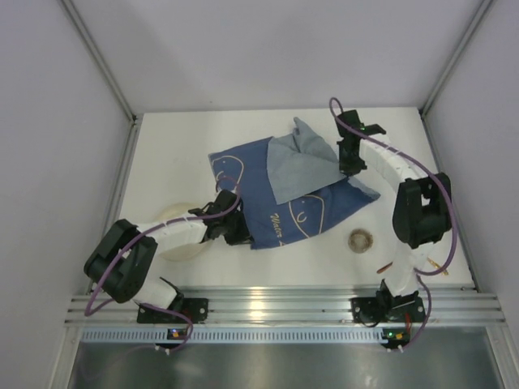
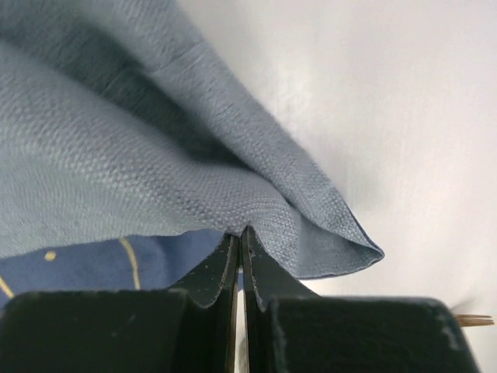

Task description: Set the dinner table for one person

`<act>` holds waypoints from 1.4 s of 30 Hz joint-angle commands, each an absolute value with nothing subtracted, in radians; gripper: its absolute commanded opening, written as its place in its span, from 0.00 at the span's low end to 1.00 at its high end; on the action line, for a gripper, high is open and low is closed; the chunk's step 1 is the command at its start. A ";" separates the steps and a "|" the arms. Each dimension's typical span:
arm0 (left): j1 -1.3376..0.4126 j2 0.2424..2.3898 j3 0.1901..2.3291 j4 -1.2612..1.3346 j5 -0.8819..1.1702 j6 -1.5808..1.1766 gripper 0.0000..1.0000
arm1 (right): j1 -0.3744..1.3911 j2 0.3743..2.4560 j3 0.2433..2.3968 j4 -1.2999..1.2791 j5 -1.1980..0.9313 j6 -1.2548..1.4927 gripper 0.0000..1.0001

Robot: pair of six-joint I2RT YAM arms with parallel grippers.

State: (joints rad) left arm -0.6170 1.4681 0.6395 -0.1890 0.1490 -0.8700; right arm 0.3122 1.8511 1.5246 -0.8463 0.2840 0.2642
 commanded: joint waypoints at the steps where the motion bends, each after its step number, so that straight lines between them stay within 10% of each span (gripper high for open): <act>1: -0.615 1.511 0.584 -0.373 0.009 -0.822 0.00 | 0.153 1.914 1.600 -0.853 0.285 0.285 0.00; 5: -0.615 1.476 0.571 -0.400 0.008 -0.828 0.00 | 0.008 2.028 1.747 -0.879 0.191 0.295 0.01; 7: -0.615 1.467 0.568 -0.414 0.009 -0.830 0.00 | -0.056 2.110 1.820 -0.938 0.155 0.299 0.50; 8: -0.615 1.459 0.565 -0.419 0.009 -0.831 0.00 | -0.063 2.138 1.898 -0.969 0.150 0.299 0.94; 9: -0.614 1.456 0.565 -0.425 0.008 -0.831 0.00 | -0.067 2.170 1.926 -0.994 0.159 0.301 0.99; 25: -0.615 1.445 0.681 -0.508 -0.048 -0.805 0.00 | -0.182 1.701 1.238 -0.827 0.035 0.390 0.99; 42: -0.615 1.454 0.747 -0.571 -0.044 -0.770 0.00 | -0.170 1.770 1.009 -0.560 -0.172 0.460 0.48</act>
State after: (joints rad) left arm -0.6170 1.4414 0.7303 -0.4931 -0.0059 -0.7937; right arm -0.1856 1.7237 1.0489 -0.7254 -0.1024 0.4248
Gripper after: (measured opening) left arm 0.046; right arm 0.510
